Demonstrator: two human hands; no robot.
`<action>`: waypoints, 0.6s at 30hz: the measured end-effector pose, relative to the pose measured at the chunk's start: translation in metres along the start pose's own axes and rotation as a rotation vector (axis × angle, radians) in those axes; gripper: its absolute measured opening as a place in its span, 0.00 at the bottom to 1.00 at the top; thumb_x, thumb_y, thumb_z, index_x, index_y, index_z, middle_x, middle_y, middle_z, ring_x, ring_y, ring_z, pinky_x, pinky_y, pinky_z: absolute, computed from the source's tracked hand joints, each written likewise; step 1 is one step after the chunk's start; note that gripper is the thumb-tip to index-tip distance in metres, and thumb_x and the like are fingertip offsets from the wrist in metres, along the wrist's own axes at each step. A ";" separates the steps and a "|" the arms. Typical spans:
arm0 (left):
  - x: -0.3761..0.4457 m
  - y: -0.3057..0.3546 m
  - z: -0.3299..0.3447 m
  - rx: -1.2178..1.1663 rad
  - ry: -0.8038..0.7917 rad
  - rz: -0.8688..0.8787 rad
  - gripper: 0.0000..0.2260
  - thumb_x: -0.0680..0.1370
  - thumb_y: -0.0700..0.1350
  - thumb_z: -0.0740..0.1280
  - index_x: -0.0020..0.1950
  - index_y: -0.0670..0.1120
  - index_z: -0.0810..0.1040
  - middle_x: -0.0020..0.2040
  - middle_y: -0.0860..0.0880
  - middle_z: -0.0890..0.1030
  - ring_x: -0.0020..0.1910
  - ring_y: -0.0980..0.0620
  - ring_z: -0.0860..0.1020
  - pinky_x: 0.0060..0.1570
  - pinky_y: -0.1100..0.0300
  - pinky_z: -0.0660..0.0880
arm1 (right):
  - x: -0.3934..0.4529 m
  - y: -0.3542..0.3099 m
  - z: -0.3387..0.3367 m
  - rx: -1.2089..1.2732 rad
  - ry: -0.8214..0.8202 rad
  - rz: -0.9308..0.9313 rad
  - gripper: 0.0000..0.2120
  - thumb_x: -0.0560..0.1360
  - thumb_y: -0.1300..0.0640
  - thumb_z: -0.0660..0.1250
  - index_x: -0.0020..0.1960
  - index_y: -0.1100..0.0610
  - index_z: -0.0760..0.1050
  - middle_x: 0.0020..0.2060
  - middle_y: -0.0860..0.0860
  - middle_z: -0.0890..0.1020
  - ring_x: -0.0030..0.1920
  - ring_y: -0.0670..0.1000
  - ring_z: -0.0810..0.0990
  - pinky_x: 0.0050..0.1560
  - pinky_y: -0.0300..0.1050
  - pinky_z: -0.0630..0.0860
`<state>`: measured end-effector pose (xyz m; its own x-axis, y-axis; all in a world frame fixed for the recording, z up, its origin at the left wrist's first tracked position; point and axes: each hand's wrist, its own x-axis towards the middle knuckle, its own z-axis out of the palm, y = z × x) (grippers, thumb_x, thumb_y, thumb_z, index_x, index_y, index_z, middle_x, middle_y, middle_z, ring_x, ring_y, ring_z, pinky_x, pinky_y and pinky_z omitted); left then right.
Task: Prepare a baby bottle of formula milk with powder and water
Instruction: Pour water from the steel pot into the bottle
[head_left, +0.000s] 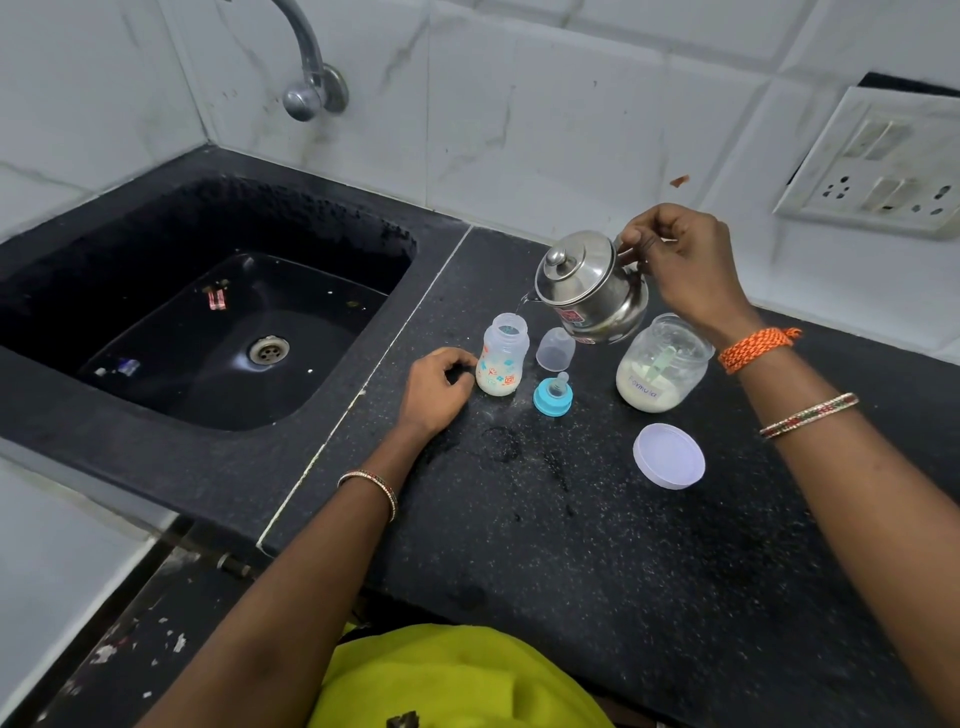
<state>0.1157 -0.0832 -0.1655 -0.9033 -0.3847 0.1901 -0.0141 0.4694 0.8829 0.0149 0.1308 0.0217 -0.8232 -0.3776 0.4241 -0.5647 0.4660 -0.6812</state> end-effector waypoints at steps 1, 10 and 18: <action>0.000 0.000 0.000 0.000 0.003 0.001 0.11 0.69 0.36 0.63 0.47 0.44 0.82 0.47 0.48 0.82 0.47 0.50 0.79 0.52 0.56 0.77 | 0.000 0.000 0.000 0.001 0.000 0.000 0.05 0.76 0.55 0.66 0.44 0.54 0.79 0.37 0.44 0.82 0.39 0.49 0.84 0.48 0.56 0.81; 0.000 0.001 -0.001 0.007 0.001 0.004 0.11 0.70 0.35 0.64 0.48 0.43 0.82 0.48 0.48 0.81 0.47 0.51 0.79 0.51 0.59 0.76 | 0.001 -0.003 0.001 -0.007 0.004 -0.005 0.05 0.76 0.55 0.66 0.45 0.54 0.80 0.37 0.45 0.82 0.41 0.51 0.84 0.49 0.57 0.81; 0.001 0.002 -0.001 0.010 -0.010 -0.002 0.11 0.71 0.35 0.64 0.48 0.43 0.81 0.47 0.50 0.80 0.47 0.51 0.78 0.51 0.61 0.75 | 0.001 -0.002 0.001 0.002 0.000 -0.002 0.04 0.77 0.55 0.66 0.45 0.53 0.79 0.38 0.47 0.83 0.42 0.53 0.85 0.48 0.59 0.81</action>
<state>0.1157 -0.0836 -0.1633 -0.9075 -0.3774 0.1843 -0.0198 0.4768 0.8788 0.0151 0.1290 0.0231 -0.8223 -0.3780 0.4253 -0.5658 0.4638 -0.6817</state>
